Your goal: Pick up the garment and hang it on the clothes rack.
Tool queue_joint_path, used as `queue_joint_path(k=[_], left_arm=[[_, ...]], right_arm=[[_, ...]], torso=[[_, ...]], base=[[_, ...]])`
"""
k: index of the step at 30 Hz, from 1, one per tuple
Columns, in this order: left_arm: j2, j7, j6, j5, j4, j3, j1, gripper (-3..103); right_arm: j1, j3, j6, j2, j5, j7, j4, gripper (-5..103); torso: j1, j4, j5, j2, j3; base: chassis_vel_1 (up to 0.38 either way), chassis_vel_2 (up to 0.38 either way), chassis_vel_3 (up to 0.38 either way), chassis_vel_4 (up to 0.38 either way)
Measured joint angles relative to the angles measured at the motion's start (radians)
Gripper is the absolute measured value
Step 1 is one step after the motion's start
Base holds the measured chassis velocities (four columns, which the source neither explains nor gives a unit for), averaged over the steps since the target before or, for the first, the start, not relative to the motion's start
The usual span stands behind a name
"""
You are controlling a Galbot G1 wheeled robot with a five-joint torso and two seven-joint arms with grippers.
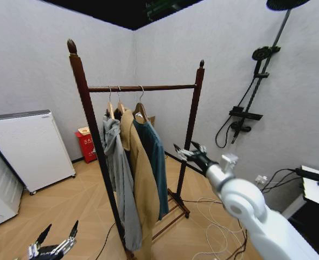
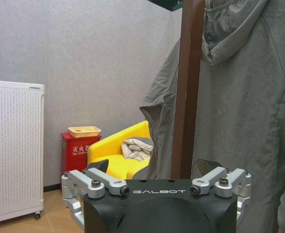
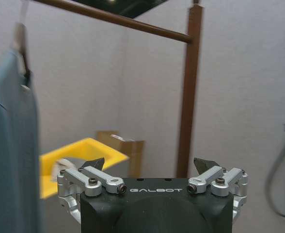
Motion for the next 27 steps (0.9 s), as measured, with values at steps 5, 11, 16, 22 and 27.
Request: queue_joint_path(k=[5,11,16,22,27], left_arm=[[0.0,0.0,0.0,0.0,0.0,0.0,0.0,100],[0.0,0.0,0.0,0.0,0.0,0.0,0.0,100],[0.0,0.0,0.0,0.0,0.0,0.0,0.0,100],[0.0,0.0,0.0,0.0,0.0,0.0,0.0,100],[0.0,0.0,0.0,0.0,0.0,0.0,0.0,100]], right_arm=[[-0.203,0.143,0.116,0.104,-0.194,-0.078,-0.044,100],[-0.335,0.232,0.187,0.238,-0.27,-0.098,-0.015,100],[-0.39,0.248,0.22,0.302,-0.308,-0.091,0.016,100],[-0.425,0.262,0.279,0.32,-0.36,-0.083,0.024,100],[-0.419,0.263,0.31,0.322,-0.368,-0.092,0.019,100]], torso=[[0.0,0.0002,0.0,0.0,0.0],[0.0,0.0003,-0.0005,0.0,0.0],[0.0,0.0003,-0.0005,0.0,0.0],[0.001,0.0002,0.0002,0.0,0.0],[0.0,0.0004,0.0004,0.0,0.0]], base=[[0.0,0.0,0.0,0.0],[0.0,0.0,0.0,0.0],[0.0,0.0,0.0,0.0],[0.093,-0.125,-0.143,0.075],[0.137,-0.241,-0.246,0.138]])
